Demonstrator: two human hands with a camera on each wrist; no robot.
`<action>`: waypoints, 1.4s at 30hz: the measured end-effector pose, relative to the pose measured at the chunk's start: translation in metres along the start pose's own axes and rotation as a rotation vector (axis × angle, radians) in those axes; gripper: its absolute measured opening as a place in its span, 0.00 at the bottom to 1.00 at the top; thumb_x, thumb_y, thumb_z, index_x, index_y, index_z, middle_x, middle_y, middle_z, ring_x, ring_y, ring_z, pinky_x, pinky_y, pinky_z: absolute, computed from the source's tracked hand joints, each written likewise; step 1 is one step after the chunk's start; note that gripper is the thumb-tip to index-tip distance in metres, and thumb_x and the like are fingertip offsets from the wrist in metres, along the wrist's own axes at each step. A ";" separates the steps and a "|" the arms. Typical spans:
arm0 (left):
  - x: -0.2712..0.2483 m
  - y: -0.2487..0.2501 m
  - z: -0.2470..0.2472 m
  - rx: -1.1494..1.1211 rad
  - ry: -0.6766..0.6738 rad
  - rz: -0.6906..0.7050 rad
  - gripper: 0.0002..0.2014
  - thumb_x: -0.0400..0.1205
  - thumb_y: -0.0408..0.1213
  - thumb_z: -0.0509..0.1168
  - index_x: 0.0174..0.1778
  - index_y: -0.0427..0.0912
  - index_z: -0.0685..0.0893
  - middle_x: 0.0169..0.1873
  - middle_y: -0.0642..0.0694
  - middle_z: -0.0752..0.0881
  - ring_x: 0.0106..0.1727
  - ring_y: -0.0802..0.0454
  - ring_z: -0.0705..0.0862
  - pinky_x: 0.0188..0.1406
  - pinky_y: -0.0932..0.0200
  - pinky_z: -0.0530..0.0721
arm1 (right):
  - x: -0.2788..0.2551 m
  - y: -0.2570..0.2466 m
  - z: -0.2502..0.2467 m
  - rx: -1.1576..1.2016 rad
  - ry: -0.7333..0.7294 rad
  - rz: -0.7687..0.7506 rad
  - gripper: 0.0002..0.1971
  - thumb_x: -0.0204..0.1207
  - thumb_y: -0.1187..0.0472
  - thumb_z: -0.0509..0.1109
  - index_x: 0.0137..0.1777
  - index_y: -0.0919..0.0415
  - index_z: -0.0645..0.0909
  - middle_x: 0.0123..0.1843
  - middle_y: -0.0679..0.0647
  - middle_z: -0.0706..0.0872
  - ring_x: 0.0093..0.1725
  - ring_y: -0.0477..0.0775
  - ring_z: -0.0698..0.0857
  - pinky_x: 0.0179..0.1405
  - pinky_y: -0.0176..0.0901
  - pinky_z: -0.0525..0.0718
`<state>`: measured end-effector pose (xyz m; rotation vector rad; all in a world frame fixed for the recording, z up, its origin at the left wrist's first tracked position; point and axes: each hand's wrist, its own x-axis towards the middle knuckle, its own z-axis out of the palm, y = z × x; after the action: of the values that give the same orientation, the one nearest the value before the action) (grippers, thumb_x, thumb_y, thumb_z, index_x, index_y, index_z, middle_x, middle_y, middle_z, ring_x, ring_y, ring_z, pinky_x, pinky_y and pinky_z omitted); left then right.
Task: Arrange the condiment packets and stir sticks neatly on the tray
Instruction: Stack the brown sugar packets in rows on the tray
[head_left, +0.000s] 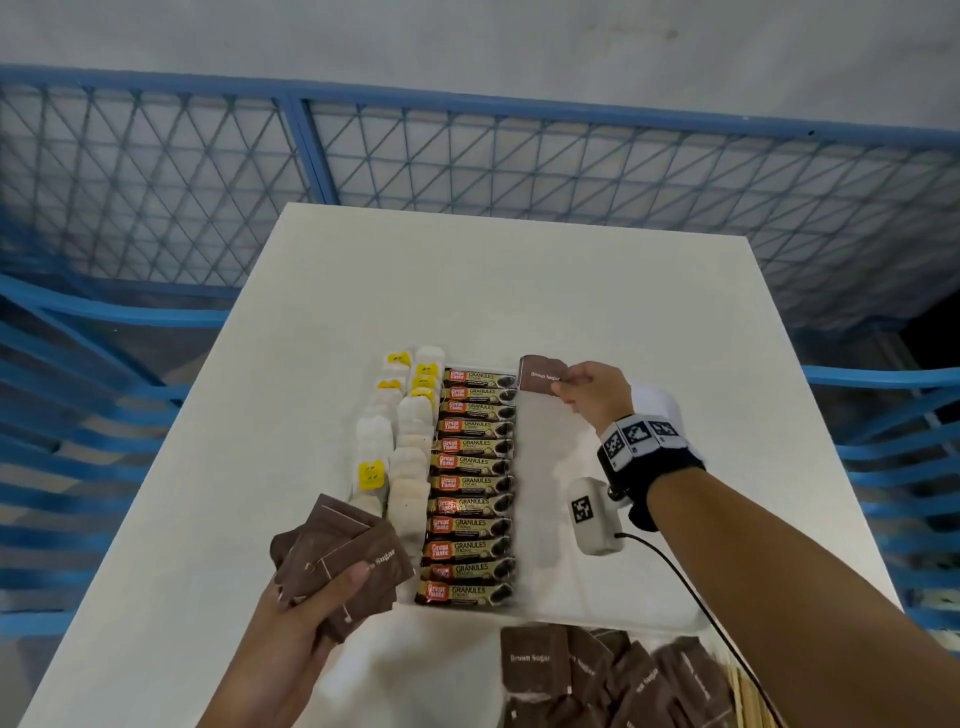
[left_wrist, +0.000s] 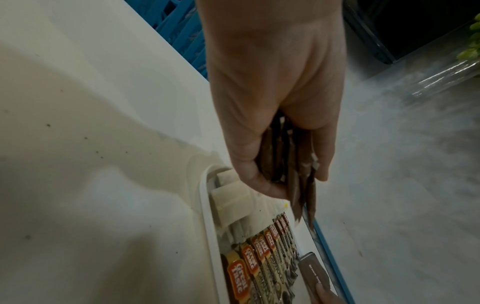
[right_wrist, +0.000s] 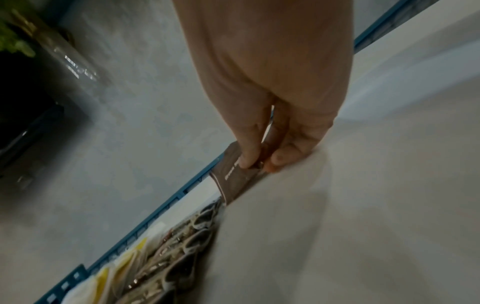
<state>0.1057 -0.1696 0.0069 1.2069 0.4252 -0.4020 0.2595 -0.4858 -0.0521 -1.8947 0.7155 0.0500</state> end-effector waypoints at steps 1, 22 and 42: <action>0.002 0.001 0.003 0.000 -0.004 -0.003 0.17 0.65 0.26 0.67 0.50 0.39 0.83 0.40 0.43 0.91 0.40 0.51 0.91 0.29 0.60 0.87 | 0.003 0.000 0.002 -0.049 0.016 -0.015 0.07 0.68 0.66 0.77 0.37 0.57 0.81 0.35 0.53 0.84 0.40 0.53 0.81 0.47 0.45 0.82; 0.013 0.001 0.017 -0.011 -0.056 -0.034 0.18 0.69 0.26 0.66 0.55 0.40 0.83 0.44 0.44 0.92 0.43 0.50 0.91 0.32 0.62 0.88 | -0.001 -0.004 0.005 -0.139 0.129 -0.147 0.16 0.71 0.65 0.75 0.53 0.65 0.73 0.31 0.49 0.79 0.41 0.54 0.80 0.44 0.45 0.79; 0.011 0.010 0.040 -0.053 -0.177 -0.010 0.34 0.44 0.53 0.86 0.46 0.48 0.91 0.46 0.42 0.92 0.46 0.50 0.91 0.33 0.63 0.86 | -0.165 -0.026 0.028 0.111 -0.796 -0.211 0.05 0.70 0.63 0.76 0.43 0.56 0.82 0.42 0.51 0.87 0.42 0.46 0.85 0.46 0.40 0.84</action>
<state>0.1242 -0.2050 0.0215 1.1081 0.2877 -0.4984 0.1452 -0.3806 0.0146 -1.6391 -0.0244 0.5818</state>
